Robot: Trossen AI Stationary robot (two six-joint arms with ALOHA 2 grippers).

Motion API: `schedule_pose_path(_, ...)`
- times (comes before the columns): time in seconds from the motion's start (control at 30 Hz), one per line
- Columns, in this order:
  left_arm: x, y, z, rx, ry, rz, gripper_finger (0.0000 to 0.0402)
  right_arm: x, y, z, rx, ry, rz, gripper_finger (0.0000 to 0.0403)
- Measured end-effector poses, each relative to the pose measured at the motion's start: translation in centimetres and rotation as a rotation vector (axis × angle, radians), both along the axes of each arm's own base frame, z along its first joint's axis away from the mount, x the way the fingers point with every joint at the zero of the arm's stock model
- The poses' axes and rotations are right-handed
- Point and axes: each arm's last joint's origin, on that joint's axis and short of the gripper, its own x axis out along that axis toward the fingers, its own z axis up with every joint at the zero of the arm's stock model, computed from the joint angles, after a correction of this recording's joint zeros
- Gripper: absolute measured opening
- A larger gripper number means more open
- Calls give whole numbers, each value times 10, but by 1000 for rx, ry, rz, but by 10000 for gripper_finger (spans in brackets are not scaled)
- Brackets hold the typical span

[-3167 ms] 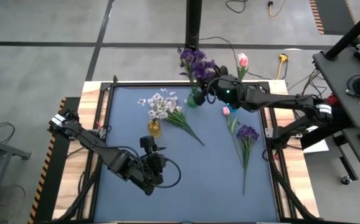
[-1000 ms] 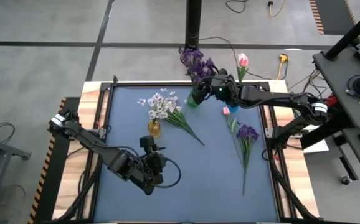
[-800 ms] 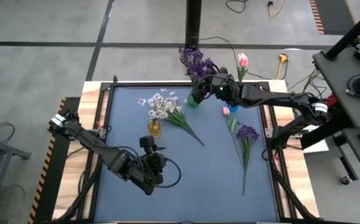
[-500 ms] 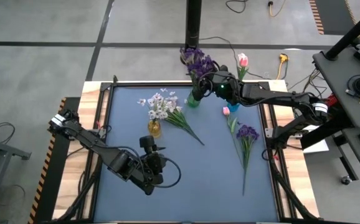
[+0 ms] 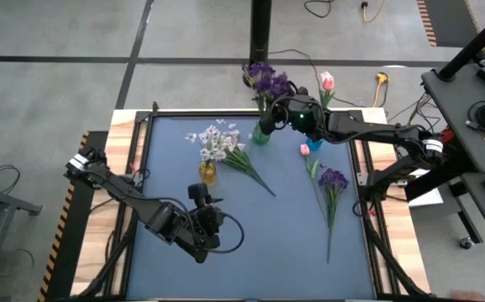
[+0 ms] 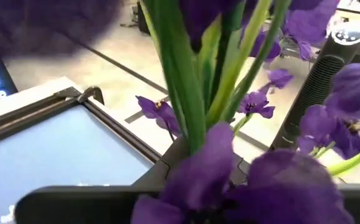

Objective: Sort flowers into vase by color
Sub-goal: Put the left purple flowers into the green vase

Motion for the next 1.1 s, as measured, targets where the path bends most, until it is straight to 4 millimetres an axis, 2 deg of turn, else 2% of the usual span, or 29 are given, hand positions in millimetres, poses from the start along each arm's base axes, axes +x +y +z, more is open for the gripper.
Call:
schedule_pose_path(0.2, 0, 0, -1, 3, 4, 0, 201, -1, 0, 5, 21, -52, -14, 20)
schedule_pose_path(0.73, 0, 0, -1, 3, 5, 0, 201, -1, -1, -7, 46, 32, -12, 22)
schedule_pose_path(0.97, 0, 0, -1, 3, 5, 0, 201, -2, -1, -2, 48, -14, -17, 22)
schedule_pose_path(1.1, 0, 0, -1, 3, 4, 0, 201, 0, -2, -6, 60, -5, -22, 22)
